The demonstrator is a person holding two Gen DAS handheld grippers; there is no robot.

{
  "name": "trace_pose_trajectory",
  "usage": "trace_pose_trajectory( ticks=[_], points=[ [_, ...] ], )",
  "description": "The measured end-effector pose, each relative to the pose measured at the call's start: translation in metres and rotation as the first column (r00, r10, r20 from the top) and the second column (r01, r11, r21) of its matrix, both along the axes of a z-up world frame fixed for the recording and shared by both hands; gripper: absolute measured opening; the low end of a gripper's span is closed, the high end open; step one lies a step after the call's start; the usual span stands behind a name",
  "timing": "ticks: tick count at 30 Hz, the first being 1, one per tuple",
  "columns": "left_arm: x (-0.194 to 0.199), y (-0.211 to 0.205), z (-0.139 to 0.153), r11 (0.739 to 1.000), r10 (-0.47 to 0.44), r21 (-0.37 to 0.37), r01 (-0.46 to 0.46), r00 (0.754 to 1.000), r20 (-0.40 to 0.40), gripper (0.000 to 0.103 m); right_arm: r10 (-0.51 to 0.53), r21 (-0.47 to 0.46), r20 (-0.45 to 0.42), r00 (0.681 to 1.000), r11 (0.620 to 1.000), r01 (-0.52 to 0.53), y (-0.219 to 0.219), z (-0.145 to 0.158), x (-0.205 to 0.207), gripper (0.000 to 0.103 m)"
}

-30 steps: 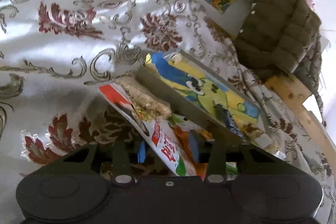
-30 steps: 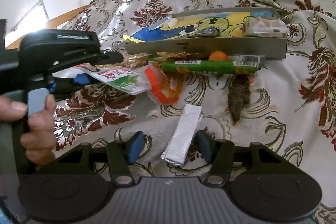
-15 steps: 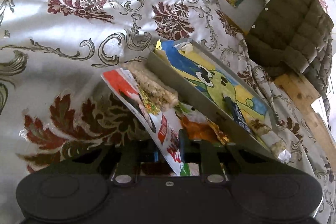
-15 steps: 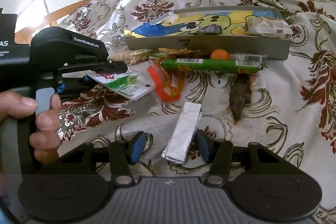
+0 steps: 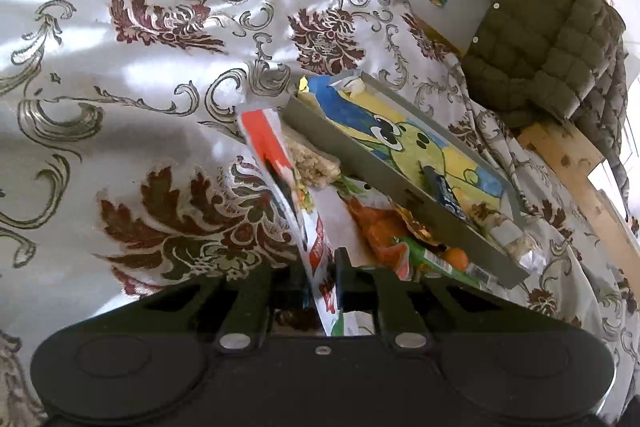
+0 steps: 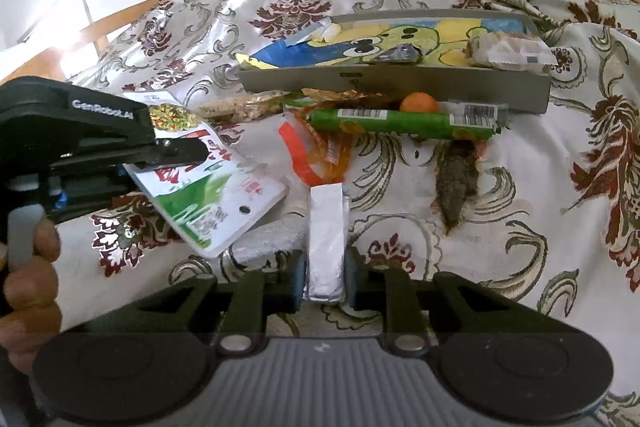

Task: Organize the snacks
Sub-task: 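Grasp the red pea snack bag with the left tool while the right tool grasps the silver foil bar, then lower the pea bag and foil bar into the grey tray and open both tools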

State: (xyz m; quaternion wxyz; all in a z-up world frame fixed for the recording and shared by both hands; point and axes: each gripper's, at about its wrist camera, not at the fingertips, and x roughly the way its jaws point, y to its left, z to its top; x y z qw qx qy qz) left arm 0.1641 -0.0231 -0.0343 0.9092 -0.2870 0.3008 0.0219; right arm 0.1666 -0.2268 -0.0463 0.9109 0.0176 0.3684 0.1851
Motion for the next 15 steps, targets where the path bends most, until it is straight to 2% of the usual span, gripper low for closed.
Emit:
trace_pose_trajectory(
  ticks=[4, 9, 15],
  points=[
    [-0.009, -0.002, 0.009, 1.000, -0.009, 0.021, 0.009, 1.000, 0.009, 0.008, 0.000, 0.016, 0.036, 0.999, 1.000, -0.001, -0.002, 0.006, -0.004, 0.023],
    [-0.014, -0.005, 0.018, 0.999, -0.018, 0.040, 0.017, 0.999, 0.032, 0.008, 0.000, 0.028, 0.122, 0.993, 1.000, -0.003, -0.004, 0.017, -0.010, 0.023],
    [-0.009, -0.007, 0.033, 0.999, -0.029, 0.041, 0.026, 0.997, 0.074, 0.008, -0.048, 0.074, 0.230, 0.972, 0.997, 0.032, -0.015, 0.027, -0.013, 0.023]
  ],
)
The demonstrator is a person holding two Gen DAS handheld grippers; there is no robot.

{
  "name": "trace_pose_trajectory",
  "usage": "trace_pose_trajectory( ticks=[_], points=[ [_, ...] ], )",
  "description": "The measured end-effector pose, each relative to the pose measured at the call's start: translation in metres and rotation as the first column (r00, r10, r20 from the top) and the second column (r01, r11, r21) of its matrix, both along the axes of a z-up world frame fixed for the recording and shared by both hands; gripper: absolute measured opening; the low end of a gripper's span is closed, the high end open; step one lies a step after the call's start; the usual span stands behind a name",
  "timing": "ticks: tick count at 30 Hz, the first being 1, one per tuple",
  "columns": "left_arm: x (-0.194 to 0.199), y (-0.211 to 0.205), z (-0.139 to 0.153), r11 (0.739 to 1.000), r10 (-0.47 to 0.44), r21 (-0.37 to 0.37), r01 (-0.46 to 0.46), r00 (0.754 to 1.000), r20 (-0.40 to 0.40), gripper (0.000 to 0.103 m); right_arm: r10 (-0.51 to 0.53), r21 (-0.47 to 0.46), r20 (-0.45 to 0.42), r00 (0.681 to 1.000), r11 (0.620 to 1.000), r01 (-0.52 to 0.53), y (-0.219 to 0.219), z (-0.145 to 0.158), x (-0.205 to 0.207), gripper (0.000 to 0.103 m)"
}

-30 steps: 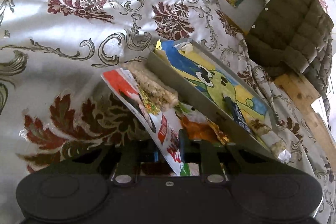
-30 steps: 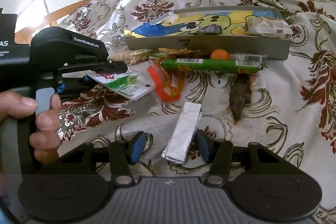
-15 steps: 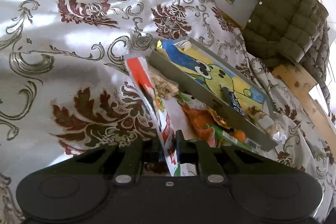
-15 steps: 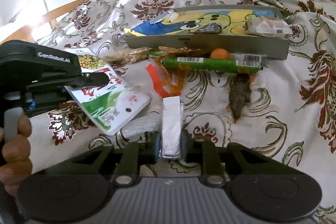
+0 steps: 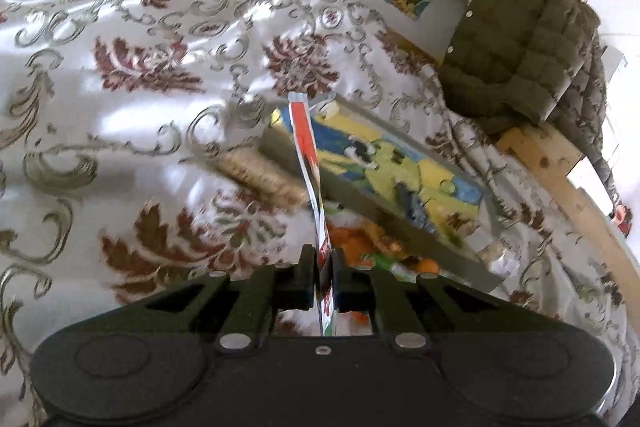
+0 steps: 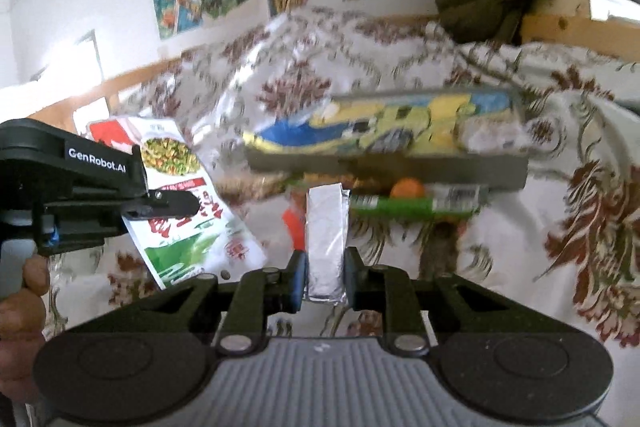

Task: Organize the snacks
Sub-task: 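Lower the pea bag and foil bar into the grey tray and open both tools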

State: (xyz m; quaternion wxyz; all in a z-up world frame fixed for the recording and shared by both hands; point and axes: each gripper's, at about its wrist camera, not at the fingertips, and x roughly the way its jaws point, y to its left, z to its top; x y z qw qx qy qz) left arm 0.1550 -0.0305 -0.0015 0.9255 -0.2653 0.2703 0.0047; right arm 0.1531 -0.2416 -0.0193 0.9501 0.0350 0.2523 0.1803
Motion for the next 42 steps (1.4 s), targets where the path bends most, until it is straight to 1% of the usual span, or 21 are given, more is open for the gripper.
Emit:
trace_pose_trajectory(
  ticks=[4, 8, 10, 12, 16, 21, 23, 25, 27, 31, 34, 37, 42],
  points=[
    [0.014, -0.002, 0.017, 1.000, -0.018, -0.011, 0.019, 0.999, 0.049, 0.008, -0.047, 0.033, 0.059, 0.997, 0.998, 0.045, -0.009, 0.008, 0.005, 0.023],
    [0.033, -0.007, 0.027, 0.999, -0.041, -0.009, 0.042, 0.995, 0.087, 0.008, -0.091, 0.095, 0.063, 0.994, 0.992, 0.085, -0.017, 0.013, 0.016, 0.023],
    [0.046, -0.009, 0.030, 0.998, -0.055, -0.013, 0.056, 0.994, 0.099, 0.008, -0.107, 0.109, 0.089, 0.990, 0.989, 0.097, -0.019, 0.018, 0.023, 0.023],
    [0.060, -0.011, 0.032, 0.998, -0.061, -0.018, 0.064, 0.992, 0.110, 0.008, -0.129, 0.121, 0.121, 0.984, 0.986, 0.114, -0.022, 0.025, 0.034, 0.023],
    [0.088, -0.013, 0.031, 0.996, -0.061, -0.051, 0.068, 0.990, 0.125, 0.008, -0.187, 0.163, 0.136, 0.973, 0.973, 0.164, -0.026, 0.031, 0.059, 0.023],
    [0.122, -0.017, 0.029, 0.993, -0.062, -0.086, 0.074, 0.988, 0.144, 0.008, -0.226, 0.168, 0.158, 0.961, 0.965, 0.199, -0.027, 0.031, 0.095, 0.023],
    [0.135, -0.019, 0.025, 0.991, -0.058, -0.116, 0.074, 0.989, 0.138, 0.008, -0.240, 0.164, 0.154, 0.958, 0.963, 0.215, -0.026, 0.031, 0.106, 0.023],
    [0.145, -0.022, 0.021, 0.988, -0.054, -0.138, 0.072, 0.991, 0.126, 0.008, -0.247, 0.181, 0.157, 0.956, 0.959, 0.218, -0.028, 0.030, 0.111, 0.023],
    [0.155, -0.025, 0.017, 0.986, -0.060, -0.147, 0.077, 0.991, 0.120, 0.008, -0.246, 0.168, 0.165, 0.955, 0.961, 0.219, -0.025, 0.029, 0.117, 0.023],
    [0.170, -0.028, 0.013, 0.988, -0.072, -0.130, 0.085, 0.992, 0.103, 0.008, -0.247, 0.161, 0.171, 0.954, 0.962, 0.221, -0.019, 0.028, 0.126, 0.023],
    [0.178, -0.030, 0.007, 0.990, -0.077, -0.113, 0.086, 0.994, 0.082, 0.008, -0.240, 0.137, 0.183, 0.953, 0.966, 0.217, -0.012, 0.026, 0.133, 0.023],
    [0.184, -0.031, 0.000, 0.991, -0.081, -0.104, 0.088, 0.994, 0.071, 0.008, -0.225, 0.144, 0.167, 0.960, 0.969, 0.202, -0.011, 0.022, 0.136, 0.023],
    [0.195, -0.034, -0.003, 0.989, -0.101, -0.099, 0.107, 0.993, 0.067, 0.009, -0.226, 0.144, 0.138, 0.964, 0.968, 0.206, -0.011, 0.012, 0.141, 0.023]
  ],
)
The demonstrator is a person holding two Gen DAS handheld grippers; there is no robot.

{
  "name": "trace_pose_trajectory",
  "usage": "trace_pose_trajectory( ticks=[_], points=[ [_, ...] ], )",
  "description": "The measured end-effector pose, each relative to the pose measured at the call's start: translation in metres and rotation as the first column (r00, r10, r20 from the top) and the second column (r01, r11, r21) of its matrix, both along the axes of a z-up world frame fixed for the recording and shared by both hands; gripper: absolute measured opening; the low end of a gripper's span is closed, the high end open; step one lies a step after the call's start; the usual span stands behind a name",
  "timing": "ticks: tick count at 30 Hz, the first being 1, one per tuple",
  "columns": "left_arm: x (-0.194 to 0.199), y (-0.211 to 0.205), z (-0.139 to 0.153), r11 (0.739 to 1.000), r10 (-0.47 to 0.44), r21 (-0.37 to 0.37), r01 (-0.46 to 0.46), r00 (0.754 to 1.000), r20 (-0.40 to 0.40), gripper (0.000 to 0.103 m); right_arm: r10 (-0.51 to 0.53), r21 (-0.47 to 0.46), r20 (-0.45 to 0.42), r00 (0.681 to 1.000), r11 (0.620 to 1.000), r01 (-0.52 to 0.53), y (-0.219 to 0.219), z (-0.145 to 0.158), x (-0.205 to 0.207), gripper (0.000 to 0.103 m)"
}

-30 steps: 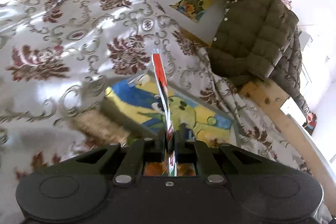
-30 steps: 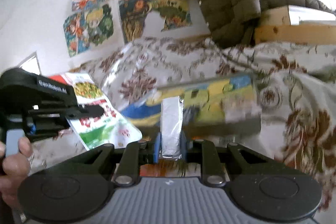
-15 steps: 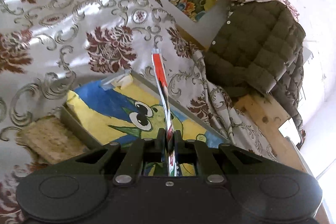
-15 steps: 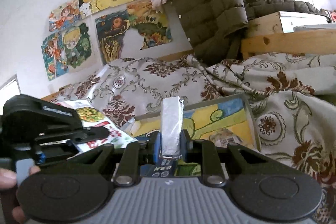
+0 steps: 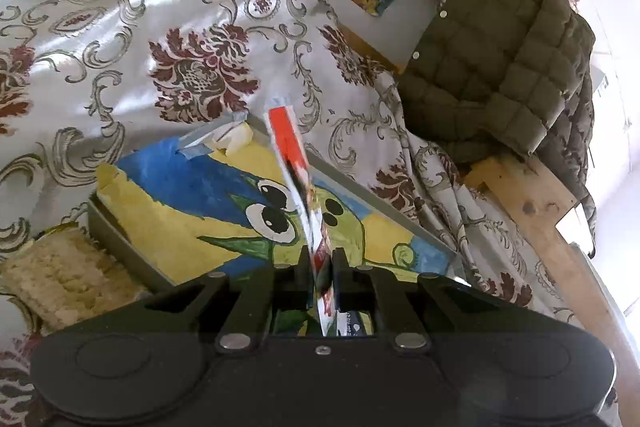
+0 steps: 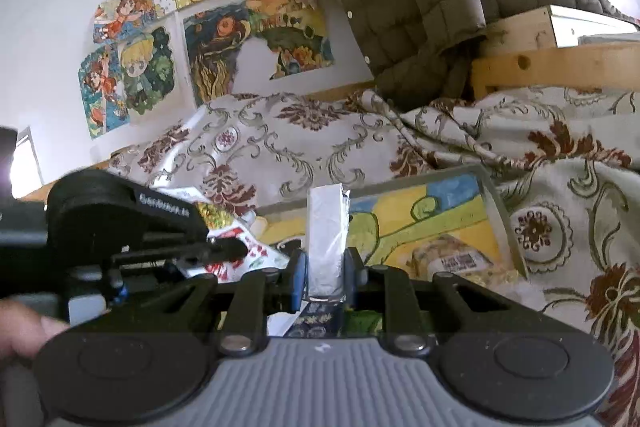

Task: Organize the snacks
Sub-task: 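Lower the pea bag and foil bar into the grey tray and open both tools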

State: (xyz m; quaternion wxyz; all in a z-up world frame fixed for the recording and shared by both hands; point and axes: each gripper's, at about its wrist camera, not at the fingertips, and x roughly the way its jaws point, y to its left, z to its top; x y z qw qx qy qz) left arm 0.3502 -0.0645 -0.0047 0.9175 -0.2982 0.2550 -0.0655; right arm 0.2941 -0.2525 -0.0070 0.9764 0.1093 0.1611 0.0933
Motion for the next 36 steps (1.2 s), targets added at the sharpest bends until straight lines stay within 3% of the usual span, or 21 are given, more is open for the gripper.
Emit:
trace_pose_trajectory(
  ticks=[16, 25, 27, 29, 32, 36],
  points=[
    [0.037, 0.011, -0.014, 0.997, -0.050, 0.053, 0.056, 0.992, -0.115, 0.018, -0.002, -0.052, -0.037, 0.999, 0.999, 0.000, 0.000, -0.007, 0.009, 0.023],
    [0.042, 0.023, -0.030, 0.997, -0.036, 0.061, 0.048, 0.981, -0.192, 0.034, 0.015, -0.137, -0.060, 0.998, 0.990, -0.023, 0.017, -0.016, 0.011, 0.024],
    [0.039, 0.023, -0.030, 0.995, -0.044, 0.086, 0.060, 0.983, -0.177, 0.035, 0.019, -0.143, -0.066, 0.998, 0.989, -0.029, 0.020, -0.018, 0.010, 0.025],
    [0.035, 0.020, -0.028, 0.988, -0.050, 0.133, 0.074, 0.984, -0.172, 0.051, 0.019, -0.154, -0.067, 0.998, 0.988, -0.029, 0.021, -0.019, 0.010, 0.027],
    [0.027, 0.017, -0.023, 0.981, -0.052, 0.180, 0.078, 0.988, -0.145, 0.063, 0.013, -0.160, -0.066, 0.998, 0.987, -0.023, 0.021, -0.016, 0.008, 0.037],
    [0.018, 0.021, -0.016, 0.983, -0.058, 0.165, 0.078, 0.990, -0.127, 0.077, 0.003, -0.160, -0.046, 0.999, 0.987, -0.011, 0.018, -0.007, 0.002, 0.048]
  ],
)
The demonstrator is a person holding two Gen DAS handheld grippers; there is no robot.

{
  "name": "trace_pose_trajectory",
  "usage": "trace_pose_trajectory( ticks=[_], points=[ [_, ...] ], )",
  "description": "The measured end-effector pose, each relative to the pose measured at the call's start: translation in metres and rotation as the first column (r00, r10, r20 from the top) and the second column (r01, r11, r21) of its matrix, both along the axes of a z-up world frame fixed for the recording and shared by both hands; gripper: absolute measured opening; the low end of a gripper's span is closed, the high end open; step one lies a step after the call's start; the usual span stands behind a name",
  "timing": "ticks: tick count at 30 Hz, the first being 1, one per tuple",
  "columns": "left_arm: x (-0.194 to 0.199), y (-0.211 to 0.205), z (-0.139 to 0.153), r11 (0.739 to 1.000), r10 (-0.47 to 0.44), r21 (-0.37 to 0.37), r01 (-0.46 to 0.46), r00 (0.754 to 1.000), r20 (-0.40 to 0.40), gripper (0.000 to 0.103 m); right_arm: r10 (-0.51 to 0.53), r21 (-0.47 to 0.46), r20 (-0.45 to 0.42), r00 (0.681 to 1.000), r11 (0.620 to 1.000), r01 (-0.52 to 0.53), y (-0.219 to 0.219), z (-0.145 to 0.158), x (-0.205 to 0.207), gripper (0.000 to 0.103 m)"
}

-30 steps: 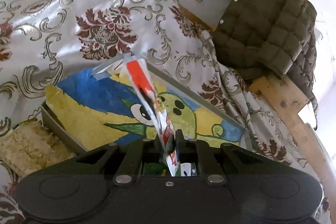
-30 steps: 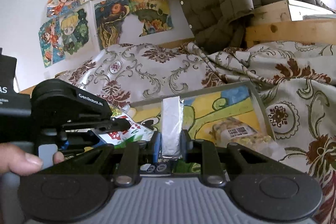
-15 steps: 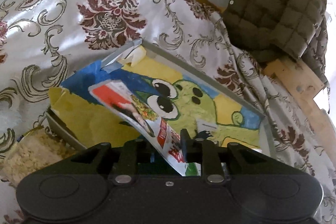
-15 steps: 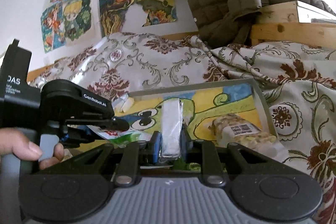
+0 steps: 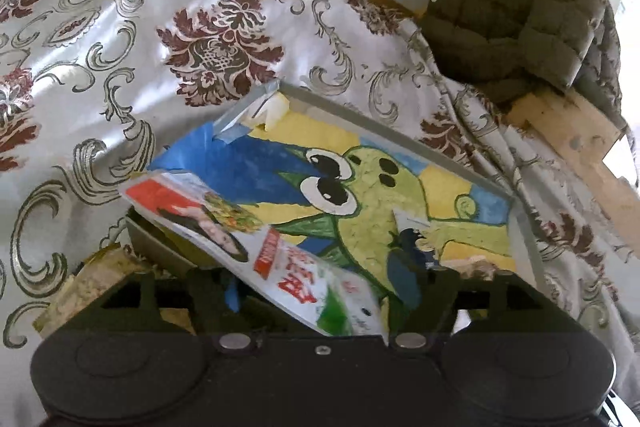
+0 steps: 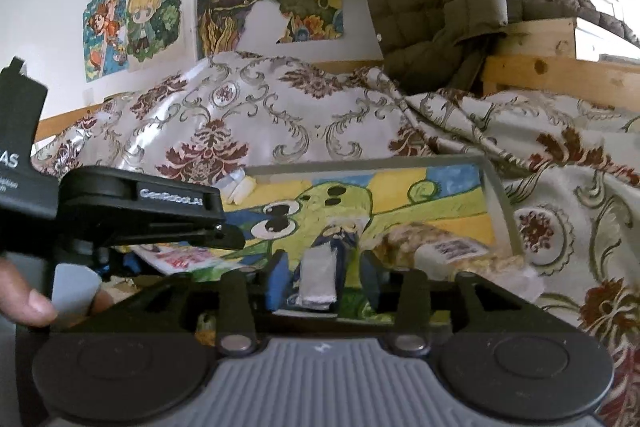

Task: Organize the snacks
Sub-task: 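Lower the pea bag and foil bar into the grey tray and open both tools, then withdraw both open tools from the tray back over the loose snacks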

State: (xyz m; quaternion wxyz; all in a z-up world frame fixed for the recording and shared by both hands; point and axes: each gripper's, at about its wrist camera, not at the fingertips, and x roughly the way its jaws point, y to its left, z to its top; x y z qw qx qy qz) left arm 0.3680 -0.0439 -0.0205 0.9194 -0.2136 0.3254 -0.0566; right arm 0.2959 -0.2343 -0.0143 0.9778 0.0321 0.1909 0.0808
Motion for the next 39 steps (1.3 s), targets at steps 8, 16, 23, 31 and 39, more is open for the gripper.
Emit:
trace_pose_trajectory(
  ticks=[8, 16, 23, 31, 39],
  points=[
    [0.009, 0.003, 0.018, 0.994, -0.033, -0.110, 0.021, 0.994, -0.106, 0.098, -0.040, 0.010, 0.052, 0.998, 0.999, 0.039, -0.012, 0.026, -0.016, 0.062],
    [0.001, -0.003, 0.032, 0.991, -0.019, -0.133, -0.006, 0.983, -0.181, 0.102, -0.057, -0.004, 0.046, 0.997, 0.998, 0.058, -0.026, 0.041, -0.028, 0.082],
    [0.005, -0.003, 0.053, 0.984, -0.018, -0.178, -0.027, 0.969, -0.248, 0.102, -0.077, -0.002, 0.027, 0.997, 0.997, 0.078, -0.039, 0.051, -0.044, 0.087],
    [-0.014, -0.011, 0.073, 0.980, 0.005, -0.193, -0.051, 0.974, -0.228, 0.102, -0.078, 0.020, 0.029, 0.997, 0.997, 0.078, -0.048, 0.061, -0.063, 0.094],
    [-0.015, -0.008, 0.077, 0.983, 0.041, -0.163, -0.080, 0.973, -0.229, 0.102, -0.119, 0.058, 0.017, 0.993, 0.991, 0.118, -0.065, 0.065, -0.085, 0.097]
  ],
)
